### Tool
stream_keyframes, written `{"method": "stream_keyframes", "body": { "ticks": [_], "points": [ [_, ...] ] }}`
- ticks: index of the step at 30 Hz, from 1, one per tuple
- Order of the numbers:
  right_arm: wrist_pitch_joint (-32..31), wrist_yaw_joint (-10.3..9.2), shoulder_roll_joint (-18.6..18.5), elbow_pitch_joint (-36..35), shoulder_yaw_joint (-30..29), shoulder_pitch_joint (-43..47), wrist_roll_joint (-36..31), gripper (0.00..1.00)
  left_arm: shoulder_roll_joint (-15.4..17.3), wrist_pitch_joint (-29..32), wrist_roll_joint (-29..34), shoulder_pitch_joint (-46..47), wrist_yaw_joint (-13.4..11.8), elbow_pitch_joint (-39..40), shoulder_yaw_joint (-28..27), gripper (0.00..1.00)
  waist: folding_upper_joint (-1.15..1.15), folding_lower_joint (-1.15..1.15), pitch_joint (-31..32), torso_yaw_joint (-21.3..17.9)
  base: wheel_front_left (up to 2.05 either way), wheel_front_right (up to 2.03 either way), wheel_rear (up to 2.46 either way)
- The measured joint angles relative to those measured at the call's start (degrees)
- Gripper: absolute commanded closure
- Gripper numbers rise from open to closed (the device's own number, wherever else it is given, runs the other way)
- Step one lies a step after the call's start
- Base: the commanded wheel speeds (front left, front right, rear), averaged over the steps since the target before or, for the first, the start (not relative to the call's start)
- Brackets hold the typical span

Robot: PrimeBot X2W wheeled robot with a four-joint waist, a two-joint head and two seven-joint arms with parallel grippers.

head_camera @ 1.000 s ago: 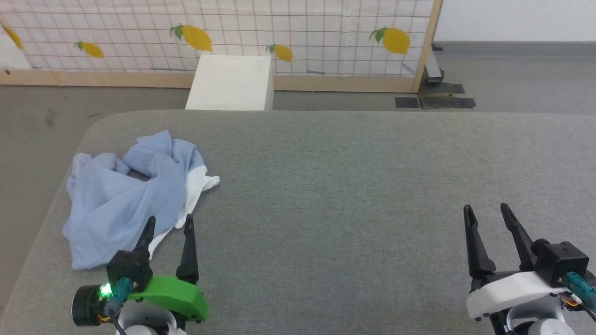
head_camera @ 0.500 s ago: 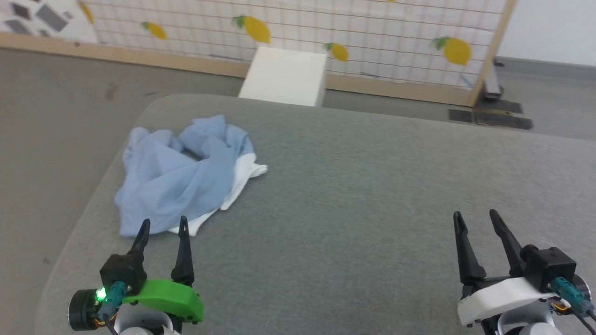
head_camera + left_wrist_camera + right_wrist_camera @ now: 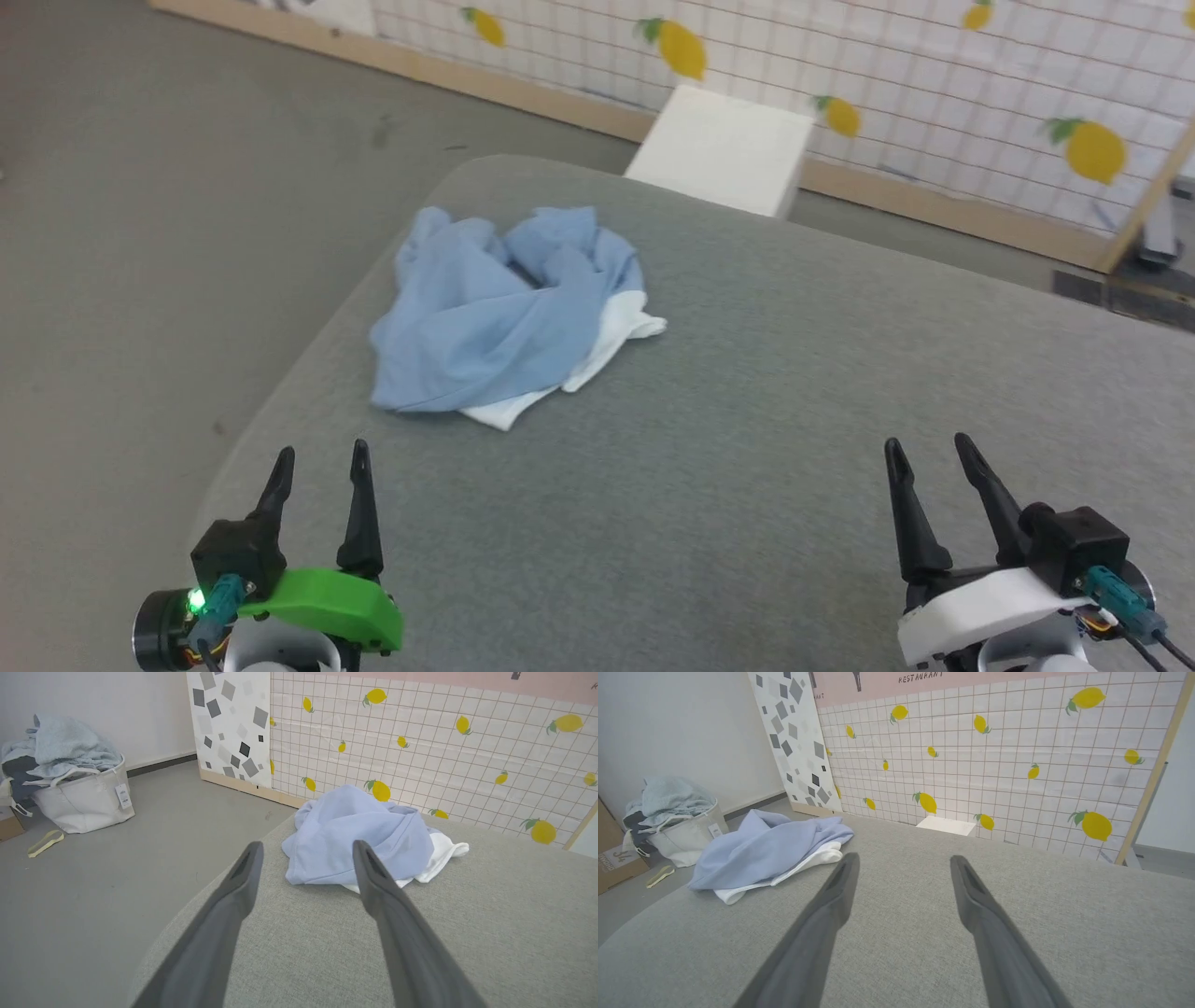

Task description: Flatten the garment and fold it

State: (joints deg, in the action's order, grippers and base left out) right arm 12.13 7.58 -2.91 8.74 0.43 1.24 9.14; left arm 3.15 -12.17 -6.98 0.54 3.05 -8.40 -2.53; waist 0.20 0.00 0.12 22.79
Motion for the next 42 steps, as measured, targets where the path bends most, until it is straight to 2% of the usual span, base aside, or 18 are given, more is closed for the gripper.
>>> {"method": "stream_keyframes", "body": {
  "ticks": [7,14,22,30,36,39,42],
  "points": [
    [0.8,0.0,0.0,1.2,0.5,0.0,0.6,0.0,0.0,-0.6,-1.4,-0.3,0.4,-0.6,-0.4,0.0,0.0,0.0,-0.4,4.1,0.0,0.0,0.0],
    [1.6,0.0,0.0,1.9,1.0,0.0,1.2,0.0,0.0,-1.6,-2.0,-0.3,0.4,-1.5,-0.5,0.0,0.0,0.0,-1.1,5.9,0.0,0.0,0.0],
    [2.5,0.0,0.0,2.7,1.5,-0.2,1.5,0.0,0.0,-2.4,-3.2,1.8,1.6,-3.4,-0.2,0.0,0.0,0.0,-2.1,6.0,0.0,0.0,0.0],
    [2.5,0.0,0.0,2.7,1.5,-1.5,1.0,0.0,2.1,-2.5,-4.9,15.7,3.5,-9.5,2.1,0.0,0.0,0.0,-3.2,3.1,0.0,0.0,0.0],
    [2.2,0.0,0.0,1.9,1.0,-2.6,-0.7,0.0,5.7,3.6,-8.7,29.5,4.0,-20.4,4.3,0.0,0.0,0.0,-5.0,-0.4,0.0,0.0,0.0],
    [1.4,0.0,0.0,0.5,0.5,-3.1,-1.7,0.0,7.5,10.4,-11.9,36.5,4.0,-27.1,5.4,0.0,0.0,0.0,-6.5,-2.4,0.0,0.0,0.0],
    [0.5,0.0,0.0,-1.0,-0.1,-3.5,-2.6,0.0,9.4,20.1,-16.2,43.1,4.0,-33.5,7.3,0.0,0.0,0.0,-8.6,-4.5,0.0,0.0,0.0]
  ]
}}
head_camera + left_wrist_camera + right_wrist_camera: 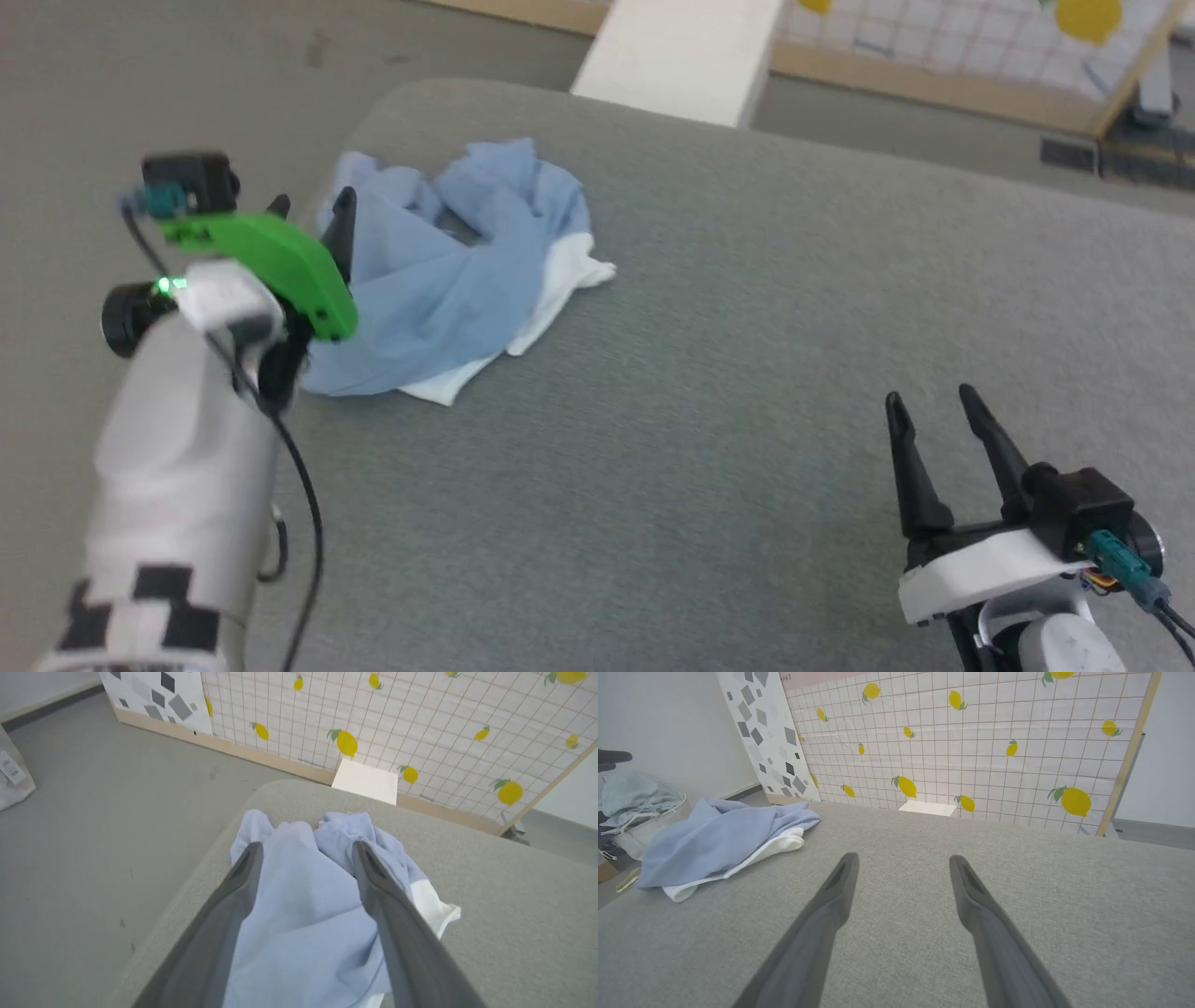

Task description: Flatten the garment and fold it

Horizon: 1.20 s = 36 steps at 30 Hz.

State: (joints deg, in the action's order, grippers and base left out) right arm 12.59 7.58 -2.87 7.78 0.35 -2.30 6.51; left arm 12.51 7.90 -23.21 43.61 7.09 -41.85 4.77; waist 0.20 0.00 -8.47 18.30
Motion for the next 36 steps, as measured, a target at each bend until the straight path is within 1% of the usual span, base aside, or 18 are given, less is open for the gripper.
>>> {"method": "stream_keyframes", "body": {
  "ticks": [4,6,10,12,14,17,20,21,22,23,28,30,33,34,36],
  "points": [
    [-0.5,0.0,0.0,-1.7,-0.9,-0.1,-0.5,0.0,1.7,13.3,-4.5,5.0,0.0,-5.4,3.4,0.0,0.0,0.0,-2.6,-2.6,0.0,0.0,0.0],
    [-0.7,0.0,0.0,-2.5,-1.2,-0.1,-0.6,0.0,2.5,19.9,-5.2,6.6,0.0,-7.7,5.1,0.0,0.0,0.0,-4.2,-3.9,0.0,0.0,0.0],
    [-0.7,0.0,0.0,-3.7,-1.5,-0.1,-0.7,0.0,4.3,28.9,-5.9,7.9,0.1,-11.8,6.7,0.0,0.0,-0.01,-7.1,-6.2,0.0,0.0,0.0],
    [-0.7,0.0,0.0,-4.0,-1.6,-0.1,-0.7,0.0,4.2,31.5,-6.7,8.1,-0.1,-13.1,6.9,0.0,0.0,0.0,-8.4,-7.0,0.0,0.0,0.0],
    [-0.7,0.0,0.0,-4.2,-1.6,-0.1,-0.7,0.0,4.0,32.7,-6.6,8.1,-0.1,-13.7,7.7,0.0,0.0,-0.01,-9.6,-7.7,0.0,0.0,0.0],
    [-0.7,0.0,0.0,-4.2,-1.5,-0.3,-0.7,0.0,3.9,33.2,-6.5,8.1,-0.1,-14.1,8.5,0.0,0.0,0.0,-11.4,-8.5,0.0,0.0,0.0],
    [-0.7,0.0,0.0,-4.2,-1.0,-1.1,-0.7,0.0,4.0,32.2,-6.6,8.1,-0.1,-14.2,8.5,0.0,0.0,0.0,-12.5,-8.9,0.0,0.0,0.0],
    [-0.7,0.0,0.0,-4.2,-0.9,-1.3,-0.7,0.0,4.1,31.7,-6.6,8.1,-0.1,-14.2,8.5,0.27,0.0,0.0,-12.7,-8.9,0.0,0.0,0.0],
    [-0.7,0.0,0.0,-4.2,-0.8,-1.3,-0.7,0.0,4.1,30.6,-6.6,8.1,-0.1,-14.2,8.5,0.93,0.0,0.0,-12.8,-8.9,0.0,0.0,0.0],
    [-0.7,0.0,0.0,-4.2,-0.8,-1.3,-0.7,0.0,4.1,29.6,-6.6,8.0,-0.1,-14.2,8.5,1.0,0.0,0.0,-12.8,-8.8,0.0,0.0,0.0],
    [-0.6,0.0,0.0,-3.0,-0.7,-1.4,-0.5,0.0,3.0,24.7,-9.6,7.7,-0.1,-14.7,6.3,1.0,0.0,-0.01,-12.0,-7.9,0.0,0.0,0.0],
    [-0.4,0.0,0.0,-2.1,-0.7,-1.4,-0.3,0.0,2.9,21.6,-10.5,6.9,-0.1,-14.6,5.9,1.0,0.0,-0.01,-11.2,-7.5,0.0,0.0,0.0],
    [0.0,0.0,0.0,-0.7,-0.4,-1.4,0.6,0.0,2.2,15.2,-11.0,6.4,0.0,-13.4,5.3,1.0,0.0,-0.01,-9.6,-7.0,0.0,0.0,0.0],
    [0.1,0.0,0.0,-0.2,-0.3,-1.4,1.0,0.0,2.4,12.0,-10.2,6.5,0.0,-12.3,5.7,1.0,0.0,-0.01,-8.9,-6.8,0.0,0.0,0.0],
    [0.6,0.0,0.0,0.8,0.0,-1.4,1.6,0.0,2.9,7.7,-10.0,7.0,0.0,-10.7,5.8,1.0,0.0,-0.01,-7.6,-6.4,0.0,0.0,0.0]
  ]
}}
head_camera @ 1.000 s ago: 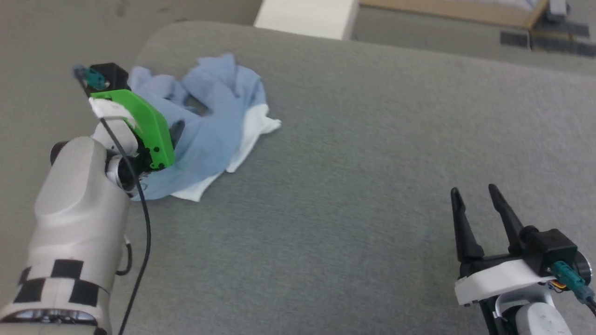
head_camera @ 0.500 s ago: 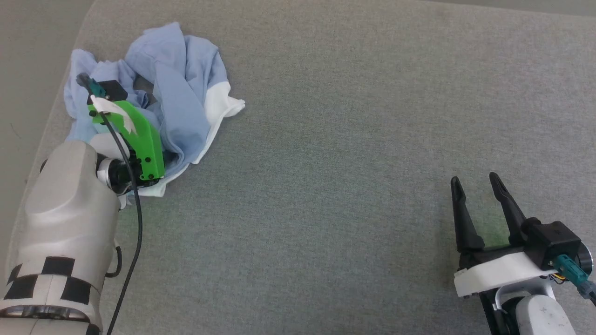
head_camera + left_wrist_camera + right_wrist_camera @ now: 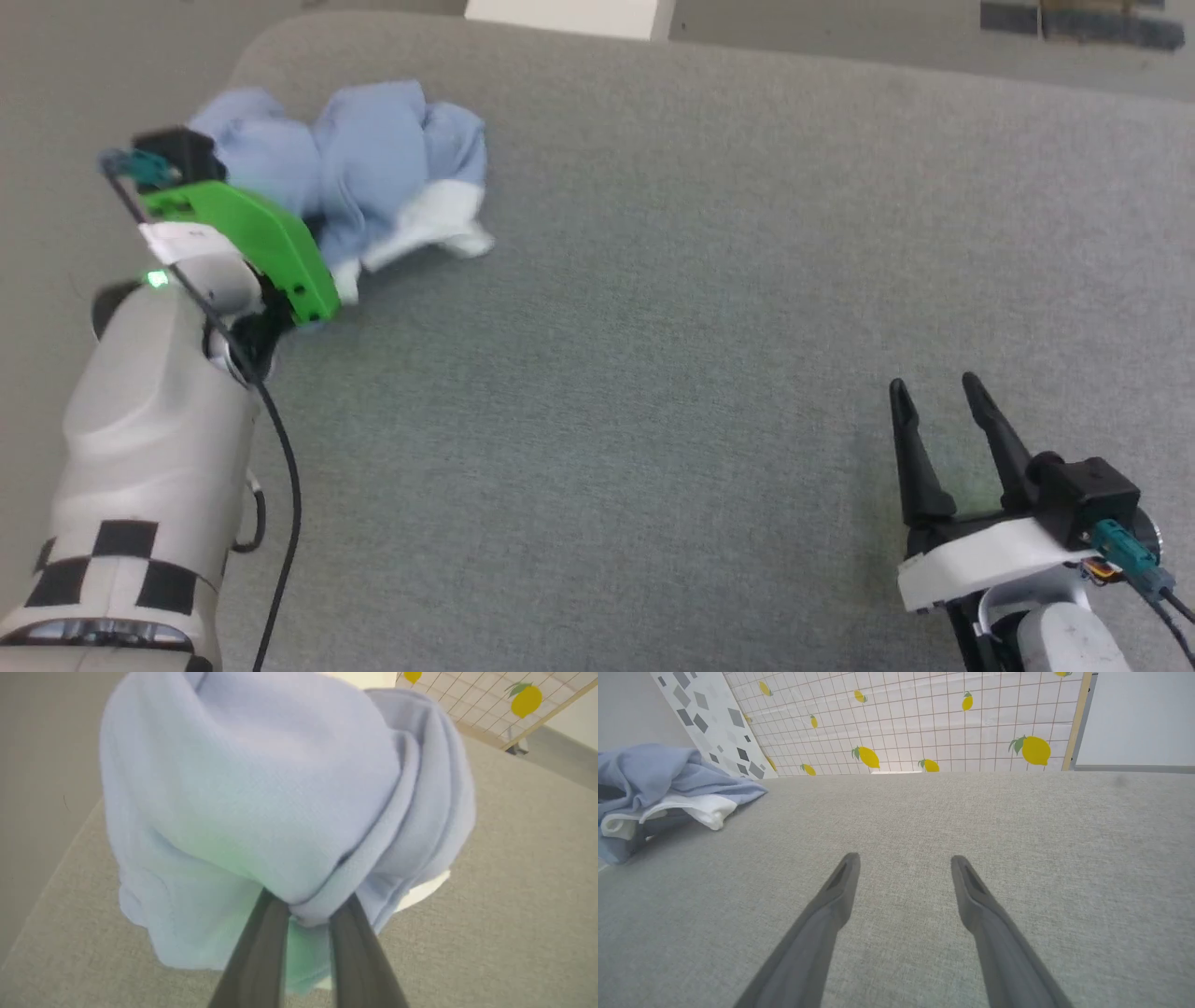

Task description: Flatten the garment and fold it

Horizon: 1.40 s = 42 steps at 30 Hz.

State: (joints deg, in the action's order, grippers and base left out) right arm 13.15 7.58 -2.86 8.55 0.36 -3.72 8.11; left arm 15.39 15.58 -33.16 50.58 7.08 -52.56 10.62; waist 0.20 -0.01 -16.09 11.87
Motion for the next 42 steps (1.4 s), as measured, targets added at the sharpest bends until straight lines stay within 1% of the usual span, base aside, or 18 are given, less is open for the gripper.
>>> {"method": "stream_keyframes", "body": {
  "ticks": [3,7,12,16,20,27,33,37,42],
  "points": [
    [0.5,0.0,0.0,1.4,0.5,0.1,1.1,0.0,0.9,-5.5,0.2,1.2,0.0,2.0,0.0,1.0,0.0,0.0,2.2,0.5,0.0,0.0,0.0],
    [1.0,0.0,0.0,3.2,0.7,0.7,2.3,0.0,1.7,-9.2,-0.1,4.7,0.0,5.4,0.6,1.0,0.0,0.01,5.3,1.0,0.0,0.0,0.0],
    [1.3,0.0,0.0,4.4,0.7,1.4,3.3,0.0,2.7,-10.1,-1.5,9.1,0.0,10.9,2.2,1.0,0.0,0.01,8.6,1.3,0.0,0.0,0.0],
    [1.5,0.0,0.0,5.4,0.6,2.1,4.1,0.0,3.1,-9.8,-2.6,9.6,0.0,14.0,3.7,1.0,0.0,0.01,10.8,1.0,0.0,0.0,0.0],
    [1.5,0.0,0.0,5.3,-0.1,2.6,4.6,0.0,3.1,-8.8,-4.2,9.6,0.0,16.7,5.3,1.0,0.0,0.01,12.5,-0.5,0.0,0.0,0.0],
    [1.5,0.0,0.0,4.6,-2.0,2.9,4.6,0.0,2.0,-7.0,-5.8,9.0,0.0,20.5,7.3,1.0,0.0,0.01,14.2,-5.5,0.0,0.0,0.0],
    [1.5,0.0,0.0,4.1,-4.3,3.6,4.2,0.0,0.2,-4.8,-7.5,6.7,0.0,23.1,9.0,1.0,0.0,0.01,15.0,-11.2,0.0,0.0,0.0],
    [1.5,0.0,0.0,3.4,-5.7,4.7,3.7,0.0,-2.0,-4.3,-8.5,4.0,-0.1,23.8,9.9,1.0,0.0,0.01,15.2,-15.2,0.0,0.0,0.0],
    [1.5,0.0,-0.1,3.1,-7.0,5.7,3.5,0.0,-5.7,-4.0,-9.2,0.7,-0.1,23.1,12.5,1.0,0.0,0.01,14.9,-19.5,0.0,0.0,0.0]
  ]
}}
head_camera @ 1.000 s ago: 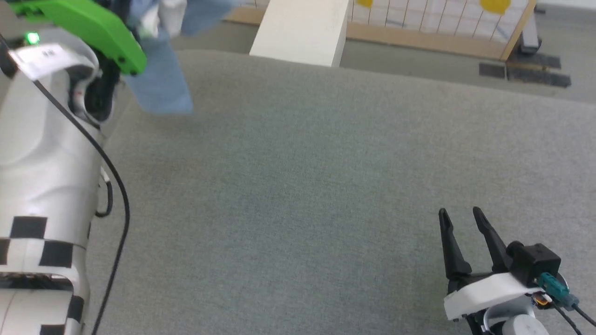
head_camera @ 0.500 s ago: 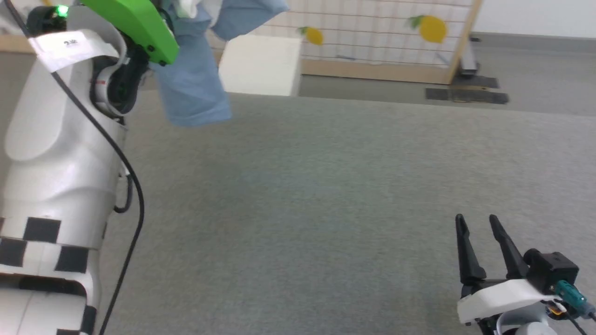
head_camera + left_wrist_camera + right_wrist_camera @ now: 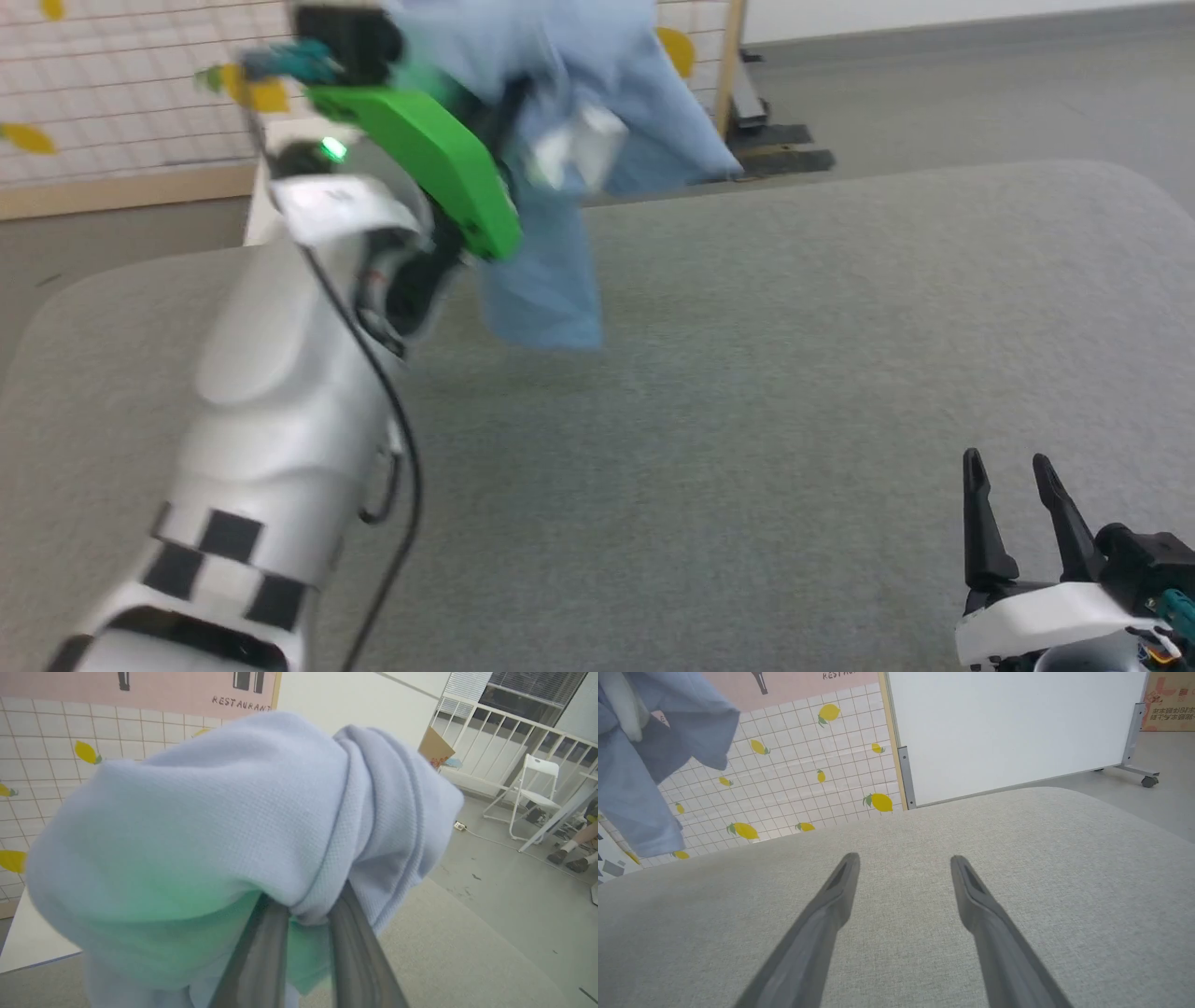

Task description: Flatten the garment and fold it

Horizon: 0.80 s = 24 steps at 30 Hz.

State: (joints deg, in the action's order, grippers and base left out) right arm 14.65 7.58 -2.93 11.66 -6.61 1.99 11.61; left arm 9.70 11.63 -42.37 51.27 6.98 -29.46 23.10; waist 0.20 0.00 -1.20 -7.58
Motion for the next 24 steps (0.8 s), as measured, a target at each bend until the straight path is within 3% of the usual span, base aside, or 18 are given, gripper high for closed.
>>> {"method": "stream_keyframes", "body": {
  "ticks": [5,11,20,21,22,23,24],
  "points": [
    [0.0,0.0,0.0,-0.3,0.5,0.0,0.2,0.0,-1.8,2.5,1.3,-4.9,0.0,-3.9,5.8,1.0,0.0,0.0,-1.1,-2.5,0.0,0.0,0.0],
    [0.0,0.0,0.0,-0.7,1.5,0.0,1.1,0.0,-2.5,9.9,2.7,-11.9,0.0,-12.4,13.0,1.0,0.0,0.0,-3.4,-3.7,0.0,0.0,0.0],
    [0.0,0.0,0.0,-0.7,2.0,-0.2,1.9,0.0,-3.1,20.0,0.4,-14.7,0.0,-16.4,14.7,1.0,0.0,0.0,-5.2,-4.4,0.0,0.0,0.0],
    [0.0,0.0,0.0,-0.6,2.0,-0.2,2.0,0.0,-3.1,20.4,0.1,-14.5,0.0,-16.1,14.5,0.84,0.0,0.0,-5.2,-4.3,0.0,0.0,0.0],
    [0.0,0.0,0.0,-0.6,1.8,-0.2,2.1,0.0,-3.1,20.4,0.0,-14.5,0.0,-15.8,14.5,0.28,0.0,0.0,-5.2,-4.1,0.0,0.0,0.0],
    [0.0,0.0,0.0,-0.5,1.7,-0.2,2.1,0.0,-3.0,20.4,0.0,-14.4,0.0,-15.2,14.6,0.0,0.0,0.0,-5.1,-3.9,0.0,0.0,0.0],
    [0.0,0.0,0.0,-0.5,1.5,-0.2,2.1,0.0,-3.0,20.4,-0.4,-14.4,0.0,-14.5,14.1,0.0,0.0,0.0,-4.9,-3.6,0.0,0.0,0.0]
  ]
}}
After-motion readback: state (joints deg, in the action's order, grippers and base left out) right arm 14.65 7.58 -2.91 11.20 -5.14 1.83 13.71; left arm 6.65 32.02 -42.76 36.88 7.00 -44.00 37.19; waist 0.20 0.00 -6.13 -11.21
